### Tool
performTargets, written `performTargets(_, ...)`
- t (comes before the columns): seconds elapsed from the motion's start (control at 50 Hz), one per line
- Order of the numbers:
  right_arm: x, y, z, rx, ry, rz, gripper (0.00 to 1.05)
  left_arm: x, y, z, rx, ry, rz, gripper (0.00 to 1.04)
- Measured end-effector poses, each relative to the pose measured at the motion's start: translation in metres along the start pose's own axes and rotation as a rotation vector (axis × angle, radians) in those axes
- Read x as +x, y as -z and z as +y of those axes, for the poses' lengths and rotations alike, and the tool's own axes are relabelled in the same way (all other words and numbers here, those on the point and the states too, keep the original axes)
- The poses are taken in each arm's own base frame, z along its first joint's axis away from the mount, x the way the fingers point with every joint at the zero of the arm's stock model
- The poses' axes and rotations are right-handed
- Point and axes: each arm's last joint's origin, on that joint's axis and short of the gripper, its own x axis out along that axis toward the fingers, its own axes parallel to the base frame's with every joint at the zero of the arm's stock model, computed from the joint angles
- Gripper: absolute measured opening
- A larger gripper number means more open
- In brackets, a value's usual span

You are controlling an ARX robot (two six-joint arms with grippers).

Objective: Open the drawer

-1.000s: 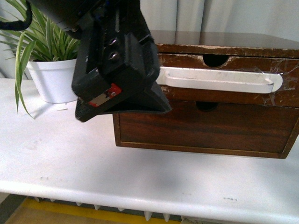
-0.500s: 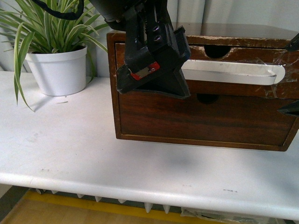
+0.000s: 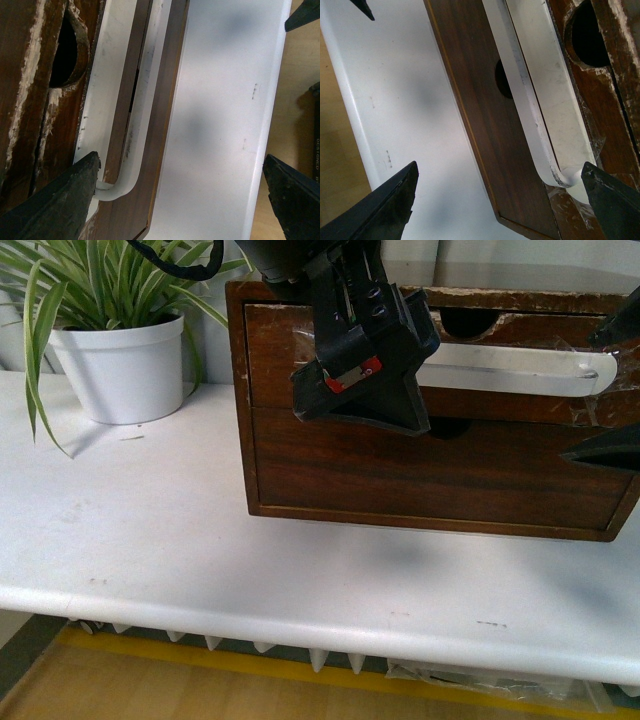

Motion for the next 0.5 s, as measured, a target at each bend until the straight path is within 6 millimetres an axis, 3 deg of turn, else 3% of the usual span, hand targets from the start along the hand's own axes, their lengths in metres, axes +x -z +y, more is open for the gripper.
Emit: performTargets(0.5,0.020,0.005,-0.003,0.029,-0.006,0.005,0.96,0.016,0.007,0.001,-0.016,0.038,0.019,0.99)
